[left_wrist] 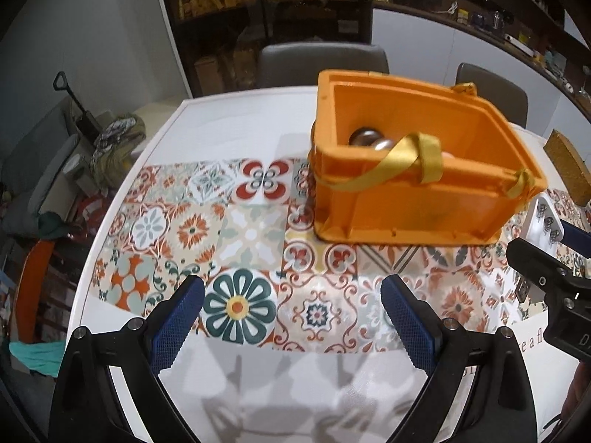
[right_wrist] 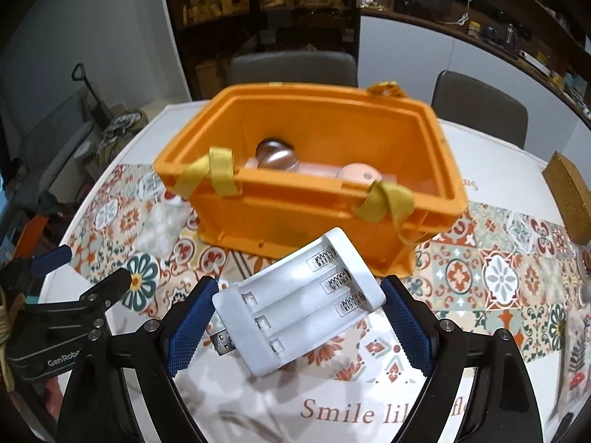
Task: Organize rigid objects
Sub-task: 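Lift the charger with the right tool and carry it over the crate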
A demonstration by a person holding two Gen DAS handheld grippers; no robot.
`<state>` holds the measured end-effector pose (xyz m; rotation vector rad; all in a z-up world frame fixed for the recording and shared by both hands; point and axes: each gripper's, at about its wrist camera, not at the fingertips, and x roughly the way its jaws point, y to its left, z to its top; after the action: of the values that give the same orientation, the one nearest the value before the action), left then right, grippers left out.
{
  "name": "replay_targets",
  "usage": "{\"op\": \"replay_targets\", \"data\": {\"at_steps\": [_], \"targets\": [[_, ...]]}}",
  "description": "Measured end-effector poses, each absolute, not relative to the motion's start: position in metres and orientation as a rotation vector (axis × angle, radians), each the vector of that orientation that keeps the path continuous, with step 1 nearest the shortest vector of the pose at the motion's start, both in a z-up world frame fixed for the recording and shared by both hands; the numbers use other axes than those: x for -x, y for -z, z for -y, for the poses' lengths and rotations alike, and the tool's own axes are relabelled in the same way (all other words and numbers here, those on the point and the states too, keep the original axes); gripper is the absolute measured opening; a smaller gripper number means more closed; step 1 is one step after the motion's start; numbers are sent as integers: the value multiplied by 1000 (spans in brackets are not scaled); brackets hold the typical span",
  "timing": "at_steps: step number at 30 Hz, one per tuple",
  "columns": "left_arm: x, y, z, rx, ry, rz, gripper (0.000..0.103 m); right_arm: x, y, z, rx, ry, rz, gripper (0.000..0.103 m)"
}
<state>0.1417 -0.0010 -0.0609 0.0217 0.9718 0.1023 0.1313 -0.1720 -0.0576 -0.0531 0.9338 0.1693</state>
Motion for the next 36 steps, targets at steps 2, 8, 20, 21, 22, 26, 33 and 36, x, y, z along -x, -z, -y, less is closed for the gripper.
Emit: {"op": "replay_targets", "data": {"at_steps": [2, 8, 20, 21, 22, 26, 33, 36], "targets": [[-144, 55, 1, -20, -104, -953, 98, -132, 52, 173, 47, -159, -921, 89], [-153, 34, 3, -21, -99, -902, 98, -136, 35, 179, 30, -126, -874, 89], [-174, 7, 11, -26, -24, -852, 98, -150, 11, 186, -6, -85, -820, 89], [-177, 5, 11, -29, -20, -847, 98, -152, 10, 186, -8, -82, -819, 89], [-180, 4, 12, -35, -18, -847, 98, -154, 9, 187, -10, -79, -816, 89], [-190, -1, 12, -26, -8, -847, 98, -162, 5, 186, -12, -73, -807, 89], [-207, -9, 13, -34, -15, -829, 98, -178, 2, 187, -18, -68, -797, 89], [-213, -10, 13, -44, -24, -826, 98, -186, 2, 187, -15, -60, -795, 89]]}}
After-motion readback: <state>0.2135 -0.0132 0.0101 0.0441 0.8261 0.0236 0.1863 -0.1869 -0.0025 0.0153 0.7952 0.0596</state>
